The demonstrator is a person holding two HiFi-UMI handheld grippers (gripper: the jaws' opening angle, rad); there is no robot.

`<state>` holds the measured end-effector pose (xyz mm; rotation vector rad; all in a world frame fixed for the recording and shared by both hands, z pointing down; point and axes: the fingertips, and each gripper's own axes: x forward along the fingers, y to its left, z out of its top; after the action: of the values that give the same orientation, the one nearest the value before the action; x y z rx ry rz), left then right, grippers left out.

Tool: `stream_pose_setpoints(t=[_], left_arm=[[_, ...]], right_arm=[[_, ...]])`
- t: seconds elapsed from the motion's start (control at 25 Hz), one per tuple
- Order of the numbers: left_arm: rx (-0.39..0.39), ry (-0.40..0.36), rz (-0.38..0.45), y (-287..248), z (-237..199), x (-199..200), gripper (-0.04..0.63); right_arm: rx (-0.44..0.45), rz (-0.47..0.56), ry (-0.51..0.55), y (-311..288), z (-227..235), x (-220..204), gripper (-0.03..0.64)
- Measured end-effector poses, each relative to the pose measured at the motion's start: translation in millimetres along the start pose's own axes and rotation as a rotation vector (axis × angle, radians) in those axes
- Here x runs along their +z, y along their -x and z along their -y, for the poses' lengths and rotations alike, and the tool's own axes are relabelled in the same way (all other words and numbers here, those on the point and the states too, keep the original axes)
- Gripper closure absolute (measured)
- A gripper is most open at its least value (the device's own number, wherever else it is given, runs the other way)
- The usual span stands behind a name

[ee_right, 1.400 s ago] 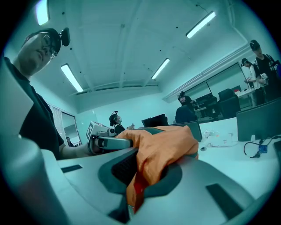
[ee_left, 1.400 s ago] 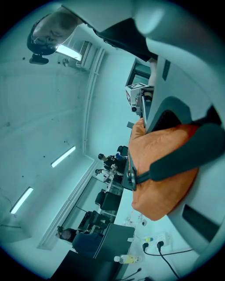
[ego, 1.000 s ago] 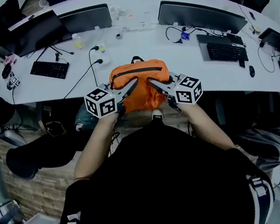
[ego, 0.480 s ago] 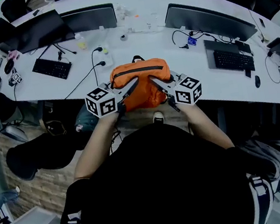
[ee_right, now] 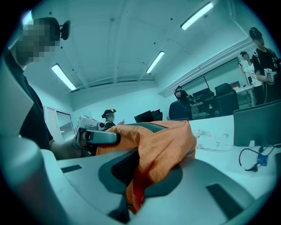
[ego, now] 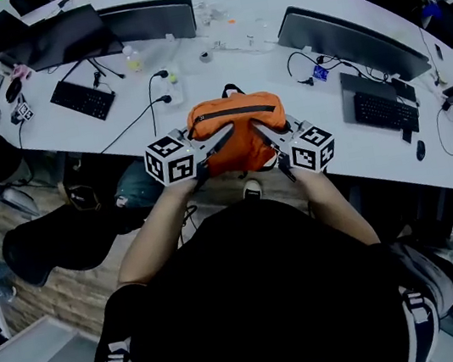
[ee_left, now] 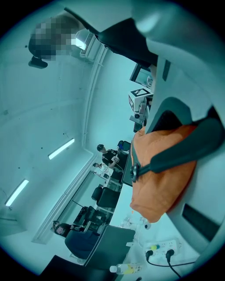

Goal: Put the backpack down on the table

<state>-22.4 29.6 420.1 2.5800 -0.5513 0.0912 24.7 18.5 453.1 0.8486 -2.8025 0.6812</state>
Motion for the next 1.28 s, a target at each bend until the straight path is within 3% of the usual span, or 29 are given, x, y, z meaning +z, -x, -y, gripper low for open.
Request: stream_pose_setpoints(t=[0.6, 1.28], left_arm=[[0.045, 0.039, -0.014, -58.3, -31.9, 8.6, 0.561], [0.082, 0.08, -0.018, -89.9, -44.0, 15.0, 0.561]], right_arm=[[0.049, -0.019, -0.005, 0.9, 69.4, 8.1, 0.58], [0.097, -0.054, -0.01, 6.3, 103.7, 15.4, 0.58]])
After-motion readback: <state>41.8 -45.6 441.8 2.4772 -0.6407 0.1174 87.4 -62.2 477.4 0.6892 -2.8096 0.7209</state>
